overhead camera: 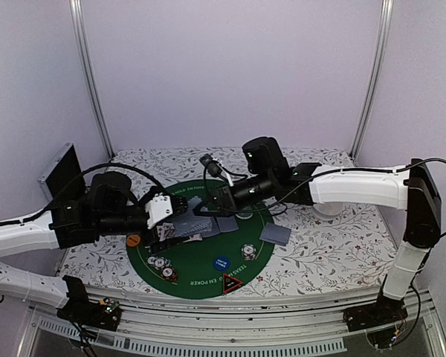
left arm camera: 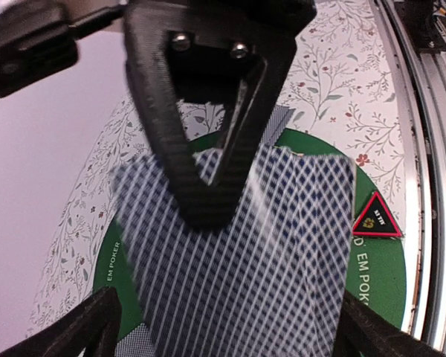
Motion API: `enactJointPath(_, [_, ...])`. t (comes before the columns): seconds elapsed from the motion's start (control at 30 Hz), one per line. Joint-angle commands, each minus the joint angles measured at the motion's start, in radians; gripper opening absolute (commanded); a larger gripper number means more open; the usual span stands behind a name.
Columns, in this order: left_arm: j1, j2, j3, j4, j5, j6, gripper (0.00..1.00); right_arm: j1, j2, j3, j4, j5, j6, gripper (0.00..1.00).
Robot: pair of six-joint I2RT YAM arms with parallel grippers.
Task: Distribute texas hold em gaming equipment
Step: Pass from the left arm to the right, then place the poker card at the center of the board.
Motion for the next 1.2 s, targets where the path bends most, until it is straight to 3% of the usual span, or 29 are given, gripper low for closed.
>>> enactJointPath(0.0, [-0.012,-0.014,0.007,0.068,-0.104,-0.001,0.98,-0.107,-0.163,-0.155,-0.073,0.050,0.100,0.02])
enactJointPath(0.33, [-0.003,-0.065,-0.033,0.093,-0.124,-0.013,0.98,-0.465,-0.669,-0.738,-0.268,0.112,0.340,0.02])
enactJointPath(0.47, [0.003,-0.076,-0.043,0.097,-0.130,-0.008,0.98,-0.513,-0.778,-0.893,-0.295,0.088,0.390,0.02])
enactJointPath(0.67, [0.009,-0.075,-0.045,0.107,-0.114,-0.011,0.98,-0.513,-0.777,-1.007,-0.201,0.045,0.427,0.02])
enactJointPath(0.93, [0.012,-0.078,-0.045,0.101,-0.116,-0.013,0.98,-0.411,-0.505,-0.999,0.097,-0.042,0.406,0.03])
enactJointPath(1.17, [0.014,-0.079,-0.047,0.099,-0.123,-0.008,0.98,-0.398,-0.397,-0.975,0.076,-0.032,0.333,0.08])
